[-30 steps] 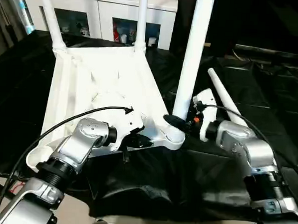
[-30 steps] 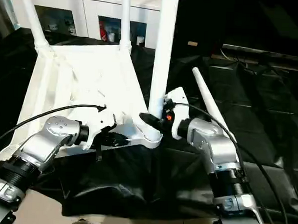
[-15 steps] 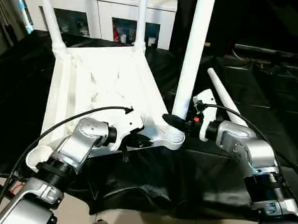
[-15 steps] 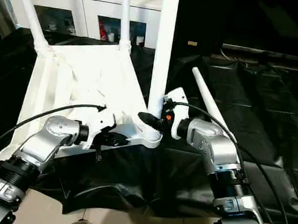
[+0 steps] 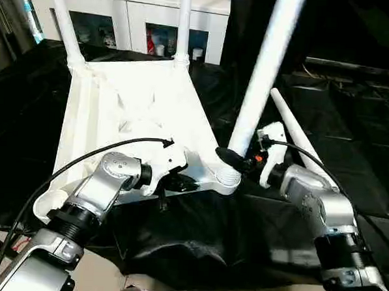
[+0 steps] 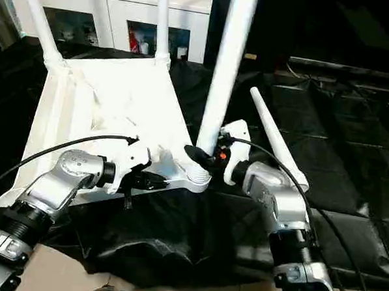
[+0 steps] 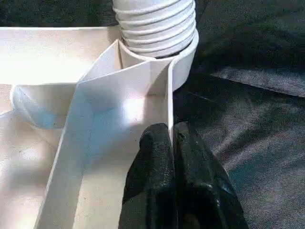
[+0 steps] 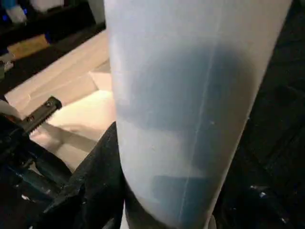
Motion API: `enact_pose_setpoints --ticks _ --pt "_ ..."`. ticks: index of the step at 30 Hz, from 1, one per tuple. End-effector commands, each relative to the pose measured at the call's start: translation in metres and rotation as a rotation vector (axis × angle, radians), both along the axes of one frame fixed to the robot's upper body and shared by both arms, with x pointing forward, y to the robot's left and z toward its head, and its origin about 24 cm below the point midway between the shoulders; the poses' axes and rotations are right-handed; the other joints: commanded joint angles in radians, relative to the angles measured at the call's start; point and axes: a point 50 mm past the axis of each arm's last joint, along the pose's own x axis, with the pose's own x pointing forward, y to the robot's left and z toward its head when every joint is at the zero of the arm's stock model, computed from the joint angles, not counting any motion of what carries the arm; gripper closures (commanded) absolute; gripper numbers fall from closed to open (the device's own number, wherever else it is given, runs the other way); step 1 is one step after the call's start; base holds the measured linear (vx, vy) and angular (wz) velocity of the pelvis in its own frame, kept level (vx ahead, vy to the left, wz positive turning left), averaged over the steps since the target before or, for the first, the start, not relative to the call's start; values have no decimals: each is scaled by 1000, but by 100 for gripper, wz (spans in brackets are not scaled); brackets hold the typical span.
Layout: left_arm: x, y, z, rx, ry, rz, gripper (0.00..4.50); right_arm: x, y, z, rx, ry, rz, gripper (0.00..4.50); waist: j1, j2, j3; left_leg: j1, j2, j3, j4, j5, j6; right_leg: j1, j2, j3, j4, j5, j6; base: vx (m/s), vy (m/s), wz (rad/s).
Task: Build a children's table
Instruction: Insert table leg to table base
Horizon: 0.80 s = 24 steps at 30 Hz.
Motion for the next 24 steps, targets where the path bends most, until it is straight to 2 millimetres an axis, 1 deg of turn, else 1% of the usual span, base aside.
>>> enact_pose_setpoints --ticks 1,4,7,8,9,11,12,13,14,15,16,18,19,20,21,22,23,24 --pt "4 0 4 14 -28 0 450 -6 -5 -13 2 44 -24 259 -1 11 -67 25 30 -25 -78 -345 -47 31 -78 42 -95 -359 -163 0 0 0" --pt "5 -1 5 12 -32 2 450 -13 -8 -24 24 63 -45 259 0 12 -67 26 30 -25 -79 -355 -46 30 -78 42 -97 -368 -161 0 0 0" --pt "6 0 5 11 -33 3 450 -17 -8 -32 44 82 -64 259 -2 18 -65 28 31 -26 -81 -372 -48 27 -77 41 -99 -377 -162 0 0 0" --pt "6 0 5 11 -35 4 450 -20 -9 -37 53 92 -76 259 -2 17 -66 29 31 -27 -81 -377 -49 27 -78 41 -100 -379 -162 0 0 0" --pt "6 0 5 11 -35 4 450 -20 -9 -37 53 93 -77 260 -2 16 -66 27 31 -27 -82 -374 -49 29 -77 41 -99 -371 -163 0 0 0" --pt "6 0 6 11 -36 4 450 -21 -9 -39 58 96 -84 260 -2 17 -66 29 31 -27 -83 -376 -47 29 -77 41 -100 -375 -164 0 0 0" --pt "7 0 6 11 -39 7 450 -24 -10 -44 71 101 -113 260 -1 17 -65 29 31 -27 -83 -379 -47 28 -79 41 -102 -381 -164 0 0 0" --pt "7 0 6 11 -39 7 450 -24 -10 -44 71 101 -113 260 -1 17 -65 29 31 -27 -83 -381 -47 28 -79 41 -103 -387 -162 0 0 0" --pt "8 0 6 10 -42 10 450 -26 -11 -48 78 102 -140 260 -1 18 -64 29 31 -28 -84 -389 -48 28 -80 41 -105 -406 -157 0 0 0" --pt "8 0 6 12 -43 11 450 -27 -11 -49 67 85 -154 260 -1 18 -63 31 30 -28 -84 -398 -46 26 -81 40 -108 -424 -152 0 0 0" --pt "8 0 6 12 -43 11 450 -27 -11 -49 67 84 -155 260 -2 17 -62 30 30 -29 -85 -401 -46 26 -81 40 -109 -436 -148 0 0 0" --pt "9 0 6 13 -45 12 450 -28 -10 -47 43 62 -157 260 -1 19 -62 32 31 -30 -86 -405 -46 25 -82 40 -113 -470 -134 0 0 0" --pt "9 0 6 14 -48 13 450 -30 -8 -46 -2 42 -139 260 -1 19 -63 33 31 -30 -86 -404 -47 24 -81 40 -113 -469 -132 0 0 0" --pt "9 0 6 14 -49 14 450 -31 -5 -46 -32 26 -123 260 -1 16 -62 31 31 -31 -88 -398 -48 24 -79 40 -112 -465 -126 0 0 0" --pt "9 0 6 14 -50 15 450 -32 -3 -45 -55 14 -109 260 -1 18 -63 31 31 -30 -89 -396 -48 25 -80 41 -111 -458 -128 0 0 0" --pt "9 -1 6 14 -50 15 450 -33 -2 -44 -60 9 -101 260 -2 14 -63 30 31 -30 -88 -395 -46 25 -79 41 -111 -459 -127 0 0 0" --pt "9 -1 6 14 -50 15 450 -33 0 -44 -59 6 -98 261 -1 16 -63 31 31 -29 -88 -394 -44 24 -80 42 -111 -461 -127 0 0 0" --pt "9 -1 6 13 -51 16 450 -33 2 -44 -62 4 -97 261 -2 13 -63 30 31 -29 -88 -395 -42 23 -81 42 -113 -466 -125 0 0 0"
